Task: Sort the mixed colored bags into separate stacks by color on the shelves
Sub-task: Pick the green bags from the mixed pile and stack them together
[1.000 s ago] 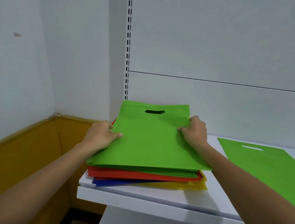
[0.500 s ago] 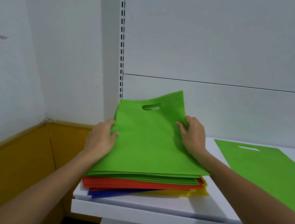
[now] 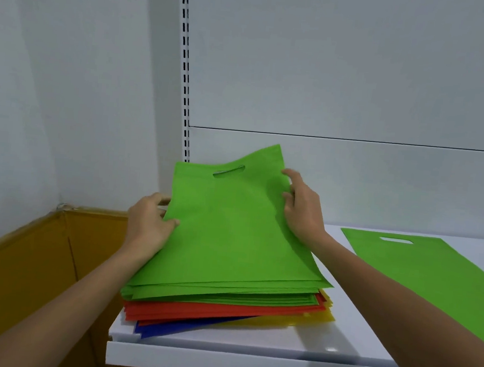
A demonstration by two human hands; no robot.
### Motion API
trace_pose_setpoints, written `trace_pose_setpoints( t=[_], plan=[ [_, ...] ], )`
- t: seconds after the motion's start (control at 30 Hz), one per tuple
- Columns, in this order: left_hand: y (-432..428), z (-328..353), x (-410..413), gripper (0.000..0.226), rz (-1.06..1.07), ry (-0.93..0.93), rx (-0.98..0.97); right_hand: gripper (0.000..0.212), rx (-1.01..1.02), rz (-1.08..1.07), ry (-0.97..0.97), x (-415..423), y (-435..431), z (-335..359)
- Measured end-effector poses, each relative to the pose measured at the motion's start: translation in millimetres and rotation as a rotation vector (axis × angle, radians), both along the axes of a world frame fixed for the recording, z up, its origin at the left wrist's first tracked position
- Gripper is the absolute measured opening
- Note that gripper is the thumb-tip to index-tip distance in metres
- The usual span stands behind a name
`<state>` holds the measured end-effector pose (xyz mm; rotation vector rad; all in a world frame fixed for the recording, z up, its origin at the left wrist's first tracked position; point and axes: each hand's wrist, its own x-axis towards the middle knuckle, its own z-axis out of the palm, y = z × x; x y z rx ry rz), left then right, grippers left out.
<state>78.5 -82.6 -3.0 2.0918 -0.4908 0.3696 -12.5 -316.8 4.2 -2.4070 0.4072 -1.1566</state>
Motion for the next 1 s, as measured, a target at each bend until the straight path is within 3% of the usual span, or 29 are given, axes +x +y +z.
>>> trace_pose_setpoints(
  t=[0.17,0.37,0.5,0.7,0.83,1.0],
  plan=[
    [1.1,0.4,10.1,0.052,-0.005,0.274,-0.227,0.049,-0.140,-0.090,0.069,-3.4,0.2,3.0],
    [-2.6,10.0,4.0,0.026,0.000,0.083,-0.133,0.044,-0.108,-0.061,-0.002,-14.0,-8.2,14.9],
    [-13.8,25.5,-9.7,0.032,-0.031,-0.055,-0.057,0.044,-0.050,-0.030,-0.061,-24.6,-14.4,32.1],
    [-59.2,45.0,-42.3,0.048,-0.062,-0.269,0.102,0.047,-0.171,-0.154,0.015,-55.3,-52.3,56.2],
    [-102.8,55.6,-74.6,0.048,-0.118,-0.328,0.081,0.049,-0.221,-0.227,0.056,-92.7,-96.7,69.4],
    [-165.9,58.0,-123.1,0.052,-0.161,-0.273,0.018,0.052,-0.230,-0.225,0.031,-149.8,-155.7,77.9]
  ],
)
